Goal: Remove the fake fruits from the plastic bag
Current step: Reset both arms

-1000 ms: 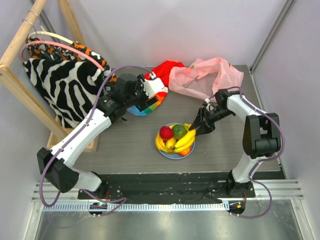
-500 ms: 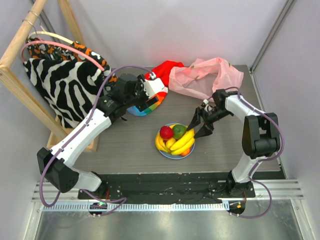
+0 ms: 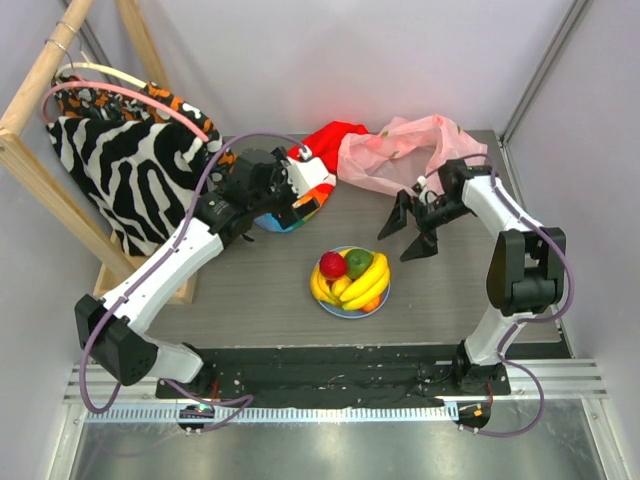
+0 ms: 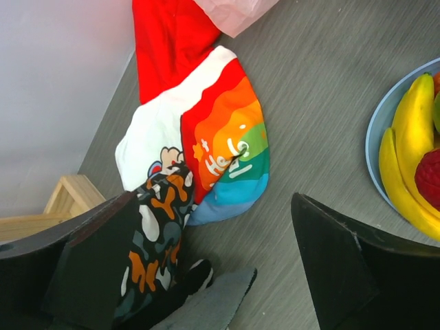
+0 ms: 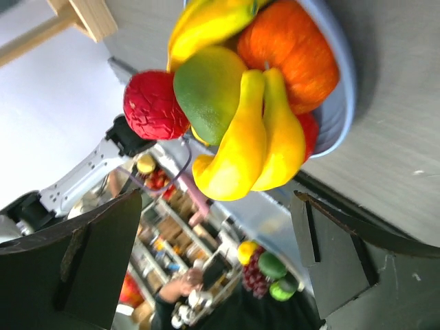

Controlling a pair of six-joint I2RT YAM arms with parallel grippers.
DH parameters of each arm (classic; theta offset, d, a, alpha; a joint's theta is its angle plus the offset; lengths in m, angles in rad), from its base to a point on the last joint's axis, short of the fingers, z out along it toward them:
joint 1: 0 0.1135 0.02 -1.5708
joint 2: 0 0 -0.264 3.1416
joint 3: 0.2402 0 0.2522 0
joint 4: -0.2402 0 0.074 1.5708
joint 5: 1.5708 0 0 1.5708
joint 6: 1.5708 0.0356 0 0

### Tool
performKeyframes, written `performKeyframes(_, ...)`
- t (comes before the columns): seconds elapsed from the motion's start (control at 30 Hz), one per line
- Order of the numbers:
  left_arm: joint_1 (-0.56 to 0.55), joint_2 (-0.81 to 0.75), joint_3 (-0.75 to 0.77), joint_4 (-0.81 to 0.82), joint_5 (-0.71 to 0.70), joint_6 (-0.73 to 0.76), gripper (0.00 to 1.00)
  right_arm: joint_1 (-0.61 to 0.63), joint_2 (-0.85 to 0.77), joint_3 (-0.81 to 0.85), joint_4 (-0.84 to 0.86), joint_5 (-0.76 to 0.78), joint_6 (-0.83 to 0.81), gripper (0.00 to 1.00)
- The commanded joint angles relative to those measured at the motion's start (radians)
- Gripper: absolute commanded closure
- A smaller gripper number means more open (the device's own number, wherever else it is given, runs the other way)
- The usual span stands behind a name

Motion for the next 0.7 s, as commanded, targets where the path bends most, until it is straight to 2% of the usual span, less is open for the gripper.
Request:
performKeyframes(0.0,0.006,-0.016,-0.004,0.058,-0.004,-0.047,0.0,-0.1,0.012,0.126,-0.045,0.113,-0.067,0.0)
performKeyframes(0.07,0.006,-0.035,-0.021,0.066,-0.007,-0.062,0.0,-0.181,0.029,0.213,-0.01,0.168,-0.073,0.0)
performKeyframes(0.17,0.01,-0.068,-0.05,0.096,-0.059,-0.108,0.0,-0.259,0.055,0.355,0.058,0.34,-0.111,0.0)
performKeyframes(0.2,0.015,-0.076,-0.064,0.103,-0.069,-0.137,0.0,-0.267,0.057,0.384,0.103,0.491,-0.112,0.0)
performKeyframes(0.33,0.041,-0.107,-0.093,0.107,-0.052,-0.292,0.0,-0.269,0.06,0.472,0.194,0.8,-0.108,0.0)
performKeyframes(0.4,0.044,-0.122,-0.107,0.115,-0.046,-0.372,0.0,-0.269,0.048,0.453,0.235,0.837,-0.121,0.0)
performKeyframes(0.67,0.043,-0.11,-0.102,0.133,-0.032,-0.389,0.0,-0.267,-0.083,0.227,0.288,0.744,-0.177,0.0)
